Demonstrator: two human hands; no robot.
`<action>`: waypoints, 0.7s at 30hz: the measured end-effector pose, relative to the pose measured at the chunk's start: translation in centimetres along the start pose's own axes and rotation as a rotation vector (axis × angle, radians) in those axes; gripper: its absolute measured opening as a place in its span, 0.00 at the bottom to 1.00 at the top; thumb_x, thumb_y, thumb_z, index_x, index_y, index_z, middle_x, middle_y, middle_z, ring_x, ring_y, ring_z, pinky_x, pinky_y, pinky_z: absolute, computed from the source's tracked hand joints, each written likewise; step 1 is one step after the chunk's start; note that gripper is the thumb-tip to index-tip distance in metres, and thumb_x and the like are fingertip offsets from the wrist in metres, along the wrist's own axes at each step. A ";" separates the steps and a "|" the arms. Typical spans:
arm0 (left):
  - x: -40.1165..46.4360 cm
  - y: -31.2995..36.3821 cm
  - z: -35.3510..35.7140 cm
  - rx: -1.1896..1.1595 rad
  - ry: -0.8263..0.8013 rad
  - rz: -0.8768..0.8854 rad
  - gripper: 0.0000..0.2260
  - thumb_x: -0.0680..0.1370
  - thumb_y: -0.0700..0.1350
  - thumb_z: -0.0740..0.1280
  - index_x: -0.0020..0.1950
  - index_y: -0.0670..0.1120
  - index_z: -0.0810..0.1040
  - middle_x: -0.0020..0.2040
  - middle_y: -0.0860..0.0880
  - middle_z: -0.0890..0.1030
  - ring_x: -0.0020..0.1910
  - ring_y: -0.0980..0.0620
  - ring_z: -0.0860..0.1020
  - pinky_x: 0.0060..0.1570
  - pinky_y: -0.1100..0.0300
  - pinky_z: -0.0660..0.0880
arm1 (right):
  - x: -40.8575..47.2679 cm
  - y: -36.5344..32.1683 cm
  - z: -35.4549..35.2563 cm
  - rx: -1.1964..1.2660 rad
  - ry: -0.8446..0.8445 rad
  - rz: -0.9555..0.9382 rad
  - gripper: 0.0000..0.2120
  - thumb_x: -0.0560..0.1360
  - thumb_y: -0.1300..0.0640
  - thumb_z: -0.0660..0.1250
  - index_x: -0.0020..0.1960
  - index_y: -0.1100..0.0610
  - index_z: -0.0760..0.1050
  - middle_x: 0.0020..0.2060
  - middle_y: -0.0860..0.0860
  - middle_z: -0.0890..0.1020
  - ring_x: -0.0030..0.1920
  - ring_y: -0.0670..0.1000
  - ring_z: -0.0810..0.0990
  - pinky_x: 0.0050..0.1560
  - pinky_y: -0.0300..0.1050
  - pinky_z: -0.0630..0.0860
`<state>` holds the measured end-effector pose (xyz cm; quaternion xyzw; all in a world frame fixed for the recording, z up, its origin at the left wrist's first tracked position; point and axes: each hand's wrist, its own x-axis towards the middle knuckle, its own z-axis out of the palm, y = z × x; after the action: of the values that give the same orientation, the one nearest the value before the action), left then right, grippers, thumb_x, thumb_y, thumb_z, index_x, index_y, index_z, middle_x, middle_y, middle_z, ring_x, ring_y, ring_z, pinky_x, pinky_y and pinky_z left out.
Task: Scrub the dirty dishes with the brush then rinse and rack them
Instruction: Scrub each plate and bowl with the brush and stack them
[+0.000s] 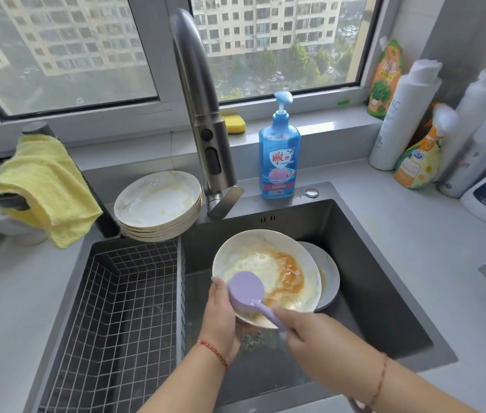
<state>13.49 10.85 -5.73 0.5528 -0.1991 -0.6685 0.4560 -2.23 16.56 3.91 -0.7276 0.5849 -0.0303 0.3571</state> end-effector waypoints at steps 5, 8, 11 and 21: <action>-0.9 0.0 0.7 0.027 -0.124 0.041 0.32 0.72 0.69 0.52 0.68 0.52 0.73 0.57 0.43 0.84 0.53 0.38 0.83 0.46 0.28 0.77 | 4.7 1.3 -0.5 -0.002 0.219 0.041 0.23 0.81 0.56 0.51 0.73 0.38 0.60 0.29 0.49 0.71 0.28 0.48 0.68 0.29 0.43 0.63; -0.9 0.3 0.6 0.035 -0.127 0.033 0.33 0.72 0.70 0.53 0.69 0.52 0.72 0.58 0.42 0.83 0.54 0.38 0.83 0.43 0.35 0.80 | 5.6 2.1 -1.1 -0.055 0.253 0.045 0.24 0.81 0.57 0.51 0.74 0.39 0.57 0.27 0.47 0.66 0.26 0.47 0.62 0.29 0.43 0.63; -0.8 0.8 0.4 0.052 -0.099 0.019 0.36 0.69 0.73 0.54 0.68 0.51 0.73 0.58 0.41 0.83 0.54 0.36 0.82 0.45 0.27 0.76 | 3.9 1.4 -0.8 -0.022 0.181 -0.044 0.26 0.82 0.55 0.51 0.73 0.32 0.51 0.28 0.49 0.70 0.26 0.47 0.64 0.27 0.39 0.61; -0.6 1.8 -1.2 -0.018 0.009 0.096 0.31 0.71 0.68 0.55 0.69 0.54 0.71 0.57 0.46 0.84 0.51 0.41 0.84 0.44 0.30 0.78 | -1.8 4.0 -3.2 -0.226 0.054 0.080 0.29 0.81 0.54 0.50 0.68 0.23 0.47 0.34 0.47 0.75 0.27 0.47 0.64 0.27 0.38 0.61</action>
<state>15.26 10.70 -4.37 0.5415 -0.2174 -0.6451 0.4933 -7.62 16.30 4.73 -0.7383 0.6225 0.0304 0.2578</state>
